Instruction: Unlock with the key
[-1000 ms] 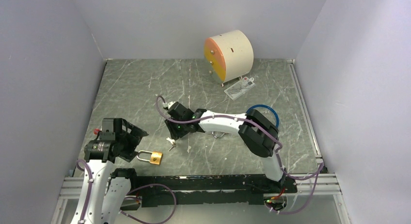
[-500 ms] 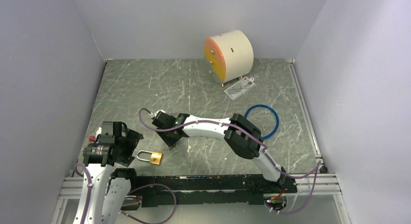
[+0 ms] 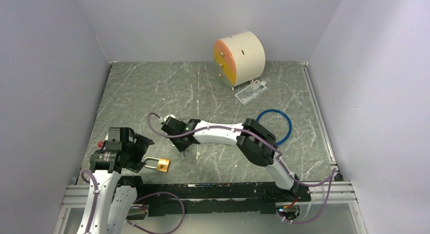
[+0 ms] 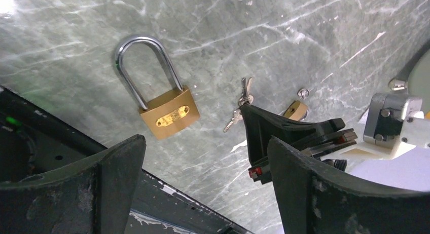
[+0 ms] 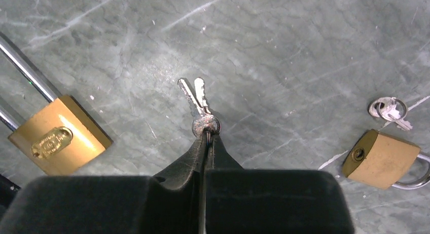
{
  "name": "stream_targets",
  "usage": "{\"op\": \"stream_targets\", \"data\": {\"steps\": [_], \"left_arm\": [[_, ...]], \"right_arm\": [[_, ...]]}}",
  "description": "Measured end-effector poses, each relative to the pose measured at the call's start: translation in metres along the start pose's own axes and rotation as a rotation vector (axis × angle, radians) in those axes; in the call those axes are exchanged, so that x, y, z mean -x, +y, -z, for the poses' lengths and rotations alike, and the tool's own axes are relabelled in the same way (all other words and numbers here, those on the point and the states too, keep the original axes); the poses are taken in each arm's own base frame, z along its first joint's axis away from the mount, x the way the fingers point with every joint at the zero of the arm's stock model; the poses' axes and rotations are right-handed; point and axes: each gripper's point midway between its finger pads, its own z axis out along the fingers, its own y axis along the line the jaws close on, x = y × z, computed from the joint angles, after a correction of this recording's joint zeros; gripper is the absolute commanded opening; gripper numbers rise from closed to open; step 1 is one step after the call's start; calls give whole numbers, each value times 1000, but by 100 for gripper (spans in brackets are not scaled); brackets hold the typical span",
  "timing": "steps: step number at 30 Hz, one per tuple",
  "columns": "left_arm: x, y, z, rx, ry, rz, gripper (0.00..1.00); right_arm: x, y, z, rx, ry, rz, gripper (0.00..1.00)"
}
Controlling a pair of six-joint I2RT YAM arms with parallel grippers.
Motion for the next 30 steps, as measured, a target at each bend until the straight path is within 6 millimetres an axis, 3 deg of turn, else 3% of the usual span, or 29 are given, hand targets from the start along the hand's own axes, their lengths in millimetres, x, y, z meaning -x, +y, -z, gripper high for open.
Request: {"op": "stream_targets", "data": {"steps": [6, 9, 13, 18, 23, 25, 30], "left_arm": [[-17, -7, -14, -45, 97, 11, 94], [-26, -14, -19, -71, 154, 27, 94], [-37, -31, -22, -122, 244, 57, 94], [-47, -54, -26, -178, 345, 96, 94], [-61, -65, -33, -206, 466, 169, 94], [-68, -64, -36, -200, 523, 226, 90], [-78, -60, -41, -180, 591, 341, 69]], "right_arm": [[-8, -9, 9, 79, -49, -67, 0], [-5, -14, 23, 138, -95, -113, 0], [20, -12, 50, 221, -204, -147, 0], [50, 6, 88, 333, -333, -142, 0], [62, 17, 108, 402, -388, -132, 0], [63, 19, 111, 417, -397, -129, 0], [60, 24, 111, 449, -390, -118, 0]]}}
